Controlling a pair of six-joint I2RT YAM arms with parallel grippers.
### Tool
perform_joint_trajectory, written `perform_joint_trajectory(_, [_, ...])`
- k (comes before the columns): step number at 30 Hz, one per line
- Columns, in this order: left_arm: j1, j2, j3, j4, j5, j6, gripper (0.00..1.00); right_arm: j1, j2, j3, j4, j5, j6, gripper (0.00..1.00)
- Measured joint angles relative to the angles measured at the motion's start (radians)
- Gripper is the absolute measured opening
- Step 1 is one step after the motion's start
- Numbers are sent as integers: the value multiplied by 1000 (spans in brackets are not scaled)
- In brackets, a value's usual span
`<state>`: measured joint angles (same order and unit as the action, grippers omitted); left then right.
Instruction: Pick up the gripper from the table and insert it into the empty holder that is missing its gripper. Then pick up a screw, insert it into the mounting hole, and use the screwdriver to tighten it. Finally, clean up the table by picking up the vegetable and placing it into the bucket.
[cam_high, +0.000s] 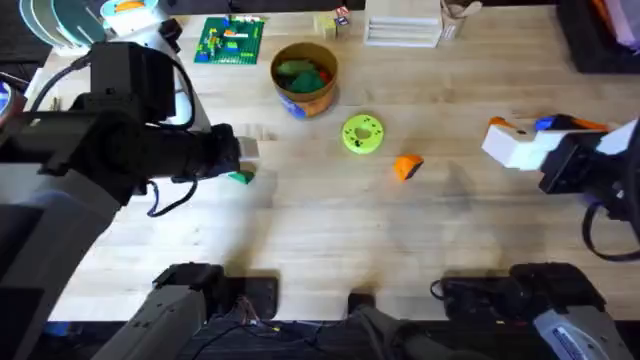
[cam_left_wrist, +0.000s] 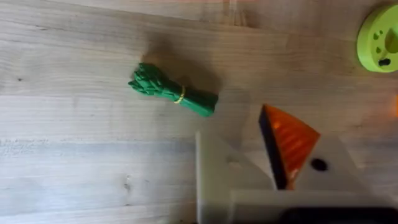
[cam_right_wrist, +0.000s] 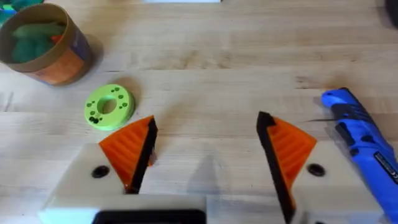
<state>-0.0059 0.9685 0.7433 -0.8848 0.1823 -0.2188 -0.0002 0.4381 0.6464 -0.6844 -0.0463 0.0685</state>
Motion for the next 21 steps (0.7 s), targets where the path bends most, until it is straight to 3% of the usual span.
perform_joint_trajectory(1, [0,5,0,3,4,0,166,0,0,0,-1,0,0,991])
perform_joint_trajectory(2, [-1,7,0,7,6,4,208,0,0,0,-7,0,0,991])
perform_joint_trajectory(6, [-3,7,0,55,20,1,838,0,0,0,-70,0,0,991])
perform_joint_trajectory(7, [-7,5,0,78,32,1,953,0,0,0,-88,0,0,991])
perform_joint_trajectory(10, [-50,-10,5,166,67,6,993,0,0,0,-155,0,3,991])
perform_joint_trajectory(18, [-288,-138,79,355,111,38,996,0,0,0,-404,0,3,991])
perform_joint_trajectory(21, [-354,-196,85,384,116,45,995,0,0,0,-414,0,3,991])
